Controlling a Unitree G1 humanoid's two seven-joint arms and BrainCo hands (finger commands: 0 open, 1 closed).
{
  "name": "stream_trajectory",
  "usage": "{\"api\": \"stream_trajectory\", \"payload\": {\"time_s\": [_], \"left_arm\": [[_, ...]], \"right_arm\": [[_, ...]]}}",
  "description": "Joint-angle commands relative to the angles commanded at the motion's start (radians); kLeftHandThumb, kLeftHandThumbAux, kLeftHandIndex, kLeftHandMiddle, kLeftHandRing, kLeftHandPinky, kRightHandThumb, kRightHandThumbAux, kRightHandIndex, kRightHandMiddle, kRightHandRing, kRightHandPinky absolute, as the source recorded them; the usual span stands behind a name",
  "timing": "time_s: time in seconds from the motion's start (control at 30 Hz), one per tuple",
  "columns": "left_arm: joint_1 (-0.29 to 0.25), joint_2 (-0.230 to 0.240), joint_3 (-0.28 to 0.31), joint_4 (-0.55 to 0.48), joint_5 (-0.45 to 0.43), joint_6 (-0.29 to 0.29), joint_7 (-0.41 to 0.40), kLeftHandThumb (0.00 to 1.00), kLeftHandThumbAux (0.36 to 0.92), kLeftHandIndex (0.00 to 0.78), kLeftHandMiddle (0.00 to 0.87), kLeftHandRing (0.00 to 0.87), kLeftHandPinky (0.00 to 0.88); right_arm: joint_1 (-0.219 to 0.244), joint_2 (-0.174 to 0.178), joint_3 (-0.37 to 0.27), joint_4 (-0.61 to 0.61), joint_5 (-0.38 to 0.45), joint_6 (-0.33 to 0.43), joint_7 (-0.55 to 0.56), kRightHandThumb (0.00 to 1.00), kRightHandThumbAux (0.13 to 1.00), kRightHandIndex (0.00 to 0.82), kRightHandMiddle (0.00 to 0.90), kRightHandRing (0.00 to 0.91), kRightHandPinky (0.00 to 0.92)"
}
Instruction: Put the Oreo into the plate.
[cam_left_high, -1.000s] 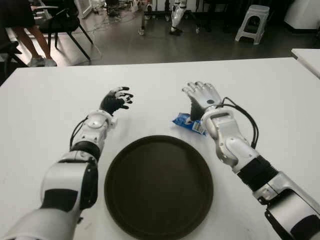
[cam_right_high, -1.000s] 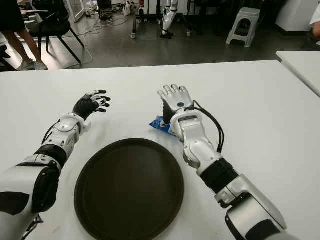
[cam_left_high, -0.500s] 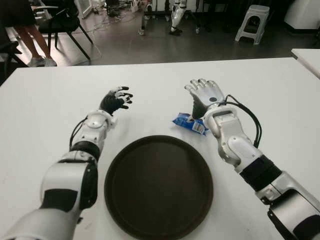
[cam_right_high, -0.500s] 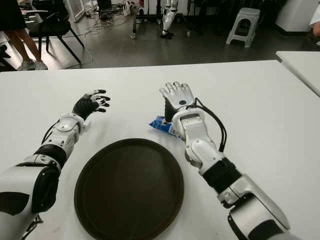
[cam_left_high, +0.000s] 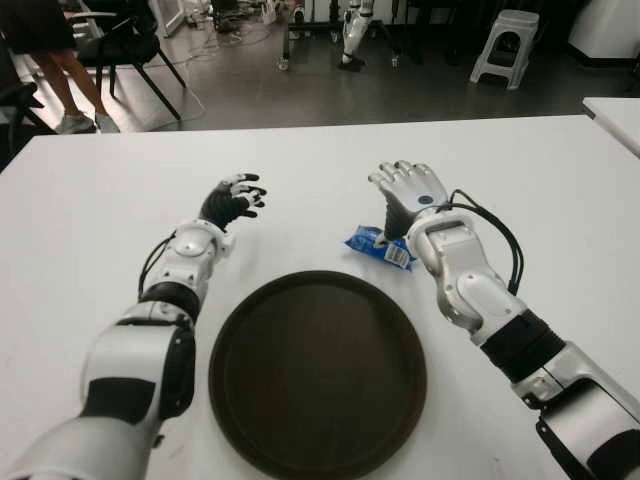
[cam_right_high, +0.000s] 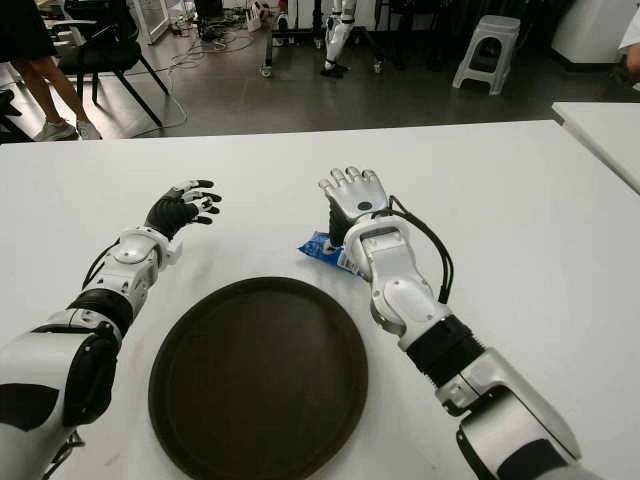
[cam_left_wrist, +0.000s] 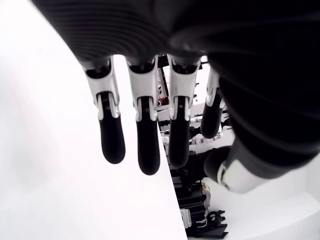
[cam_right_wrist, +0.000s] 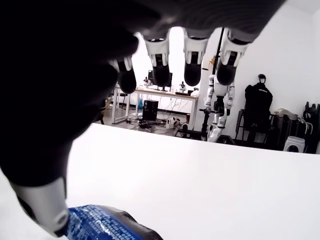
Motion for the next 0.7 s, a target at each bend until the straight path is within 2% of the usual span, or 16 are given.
{"api": "stream_trajectory", "payload": {"time_s": [0.13, 0.27, 0.43, 0.57, 0.7], "left_arm": [[0.000, 0.000, 0.000, 0.001, -0.002, 0.002, 0.001, 0.048, 0.672, 0.236, 0.340, 0.337, 0.357], [0.001, 0.000, 0.003, 0.001, -0.007, 0.000, 0.000, 0.048, 0.673, 0.230, 0.340, 0.345, 0.364], [0.003, 0.000, 0.006, 0.000, -0.010, -0.007, -0.001, 0.071, 0.675, 0.226, 0.343, 0.350, 0.366], [0.004, 0.001, 0.005, -0.001, -0.009, -0.010, 0.000, 0.067, 0.662, 0.228, 0.345, 0.348, 0.368], [0.003, 0.001, 0.004, -0.001, -0.008, -0.011, 0.003, 0.064, 0.662, 0.225, 0.347, 0.354, 0.377]], "right_arm": [[0.006, 0.016, -0.005, 0.032, 0.015, -0.013, -0.045, 0.000, 0.728, 0.001, 0.000, 0.000, 0.000], [-0.011, 0.052, -0.002, 0.095, 0.029, -0.016, -0.084, 0.000, 0.734, 0.001, 0.000, 0.000, 0.000], [-0.021, 0.073, -0.006, 0.123, 0.030, 0.003, -0.090, 0.000, 0.733, 0.000, 0.000, 0.000, 0.000], [-0.032, 0.105, -0.014, 0.173, 0.037, 0.029, -0.128, 0.000, 0.731, 0.000, 0.000, 0.000, 0.000], [-0.039, 0.118, -0.018, 0.196, 0.045, 0.047, -0.149, 0.000, 0.722, 0.002, 0.000, 0.000, 0.000]]}}
